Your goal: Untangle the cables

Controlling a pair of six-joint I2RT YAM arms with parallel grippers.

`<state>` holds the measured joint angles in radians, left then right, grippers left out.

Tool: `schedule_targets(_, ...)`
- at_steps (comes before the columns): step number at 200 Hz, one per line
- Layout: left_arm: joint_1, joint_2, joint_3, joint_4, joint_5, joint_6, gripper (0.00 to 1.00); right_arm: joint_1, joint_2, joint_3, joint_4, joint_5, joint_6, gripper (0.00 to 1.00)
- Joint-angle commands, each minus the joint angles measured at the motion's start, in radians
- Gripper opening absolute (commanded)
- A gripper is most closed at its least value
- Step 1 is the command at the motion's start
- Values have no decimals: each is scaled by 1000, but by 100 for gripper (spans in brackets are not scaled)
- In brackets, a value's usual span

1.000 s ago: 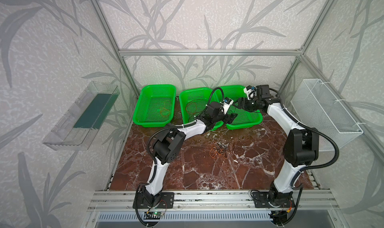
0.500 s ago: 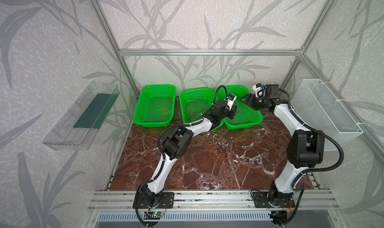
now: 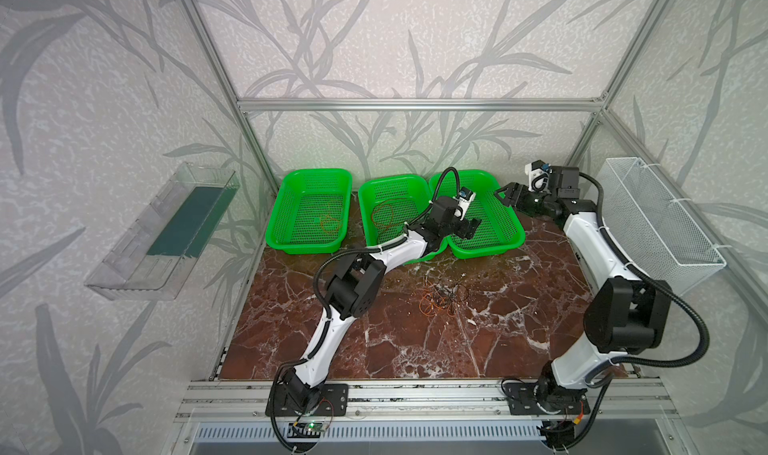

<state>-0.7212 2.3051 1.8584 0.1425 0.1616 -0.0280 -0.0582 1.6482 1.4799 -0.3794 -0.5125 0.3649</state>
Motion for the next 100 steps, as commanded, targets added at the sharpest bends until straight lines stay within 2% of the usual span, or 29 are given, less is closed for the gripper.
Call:
schedule_targets(1,-6,-116,24,-205,-37,116,84,-14,-66,-25,-74,55,-70,76)
schedule_targets(48,-6,-386,-237,-188,-39,189,82,18,-233,-213,-118,58,-137,69)
schedule_targets(74,-6,-561,-420,-212,21,231,77,149,-334,-324,-190,143,-200,68)
schedule_targets(100,-7,-728,-641,-210,140,268,71,277,-406,-457,-205,225,-152,64)
